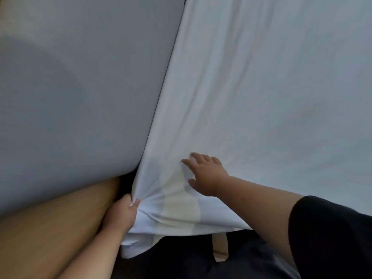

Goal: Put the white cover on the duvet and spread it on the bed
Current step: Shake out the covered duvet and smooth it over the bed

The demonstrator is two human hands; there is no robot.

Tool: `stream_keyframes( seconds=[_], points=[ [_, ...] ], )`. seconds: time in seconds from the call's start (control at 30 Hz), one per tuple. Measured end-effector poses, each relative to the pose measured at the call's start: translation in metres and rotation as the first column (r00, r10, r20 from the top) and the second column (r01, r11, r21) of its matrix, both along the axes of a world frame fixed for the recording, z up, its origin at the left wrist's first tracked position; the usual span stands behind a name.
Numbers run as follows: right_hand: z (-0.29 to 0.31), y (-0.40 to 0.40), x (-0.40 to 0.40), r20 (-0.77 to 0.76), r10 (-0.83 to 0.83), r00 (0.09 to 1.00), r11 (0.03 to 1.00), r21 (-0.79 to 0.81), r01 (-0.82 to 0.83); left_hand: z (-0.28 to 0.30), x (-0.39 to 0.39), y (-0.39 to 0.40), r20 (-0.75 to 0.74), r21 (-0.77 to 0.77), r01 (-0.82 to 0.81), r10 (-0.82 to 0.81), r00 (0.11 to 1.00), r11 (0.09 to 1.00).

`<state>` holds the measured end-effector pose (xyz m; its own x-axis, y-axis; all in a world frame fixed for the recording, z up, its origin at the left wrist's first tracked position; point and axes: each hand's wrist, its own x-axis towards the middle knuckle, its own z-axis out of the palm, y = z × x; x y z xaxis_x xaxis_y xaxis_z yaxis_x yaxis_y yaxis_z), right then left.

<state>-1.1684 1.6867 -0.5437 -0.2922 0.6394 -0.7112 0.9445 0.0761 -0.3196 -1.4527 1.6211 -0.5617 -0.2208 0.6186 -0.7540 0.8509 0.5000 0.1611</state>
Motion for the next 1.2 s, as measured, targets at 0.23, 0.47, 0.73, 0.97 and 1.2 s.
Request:
stream_keyframes(
  seconds=[0.23, 0.47, 0.73, 0.97, 1.2],
  points=[
    [-0.028, -0.015, 0.036, 0.012, -0.051, 0.999, 0.994, -0.1, 0.052, -0.048, 0.035, 0.03, -0.264, -0.667, 0.185, -0.461, 0.847, 0.722],
    [-0.035, -0.001, 0.134, -0.002, -0.325, 0.946, 0.94, 0.111, 0.323, 0.007, 0.209, 0.1, 0.002, -0.22, 0.825, -0.846, 0.534, 0.52],
    [-0.032, 0.06, 0.303, 0.091, -0.569, 0.817, 0.8, 0.292, 0.525, -0.007, 0.405, 0.212, -0.152, 0.318, 0.903, -0.925, 0.348, 0.287],
    [-0.071, 0.108, 0.381, 0.201, -0.708, 0.677, 0.695, 0.37, 0.617, -0.061, 0.441, 0.329, -0.212, 0.262, 0.91, -0.9, 0.38, 0.322],
    [-0.112, 0.234, 0.287, 0.114, -0.685, 0.72, 0.687, 0.431, 0.585, -0.1, 0.257, 0.413, -0.391, 0.371, 0.725, -0.611, 0.689, 0.58]
  ],
)
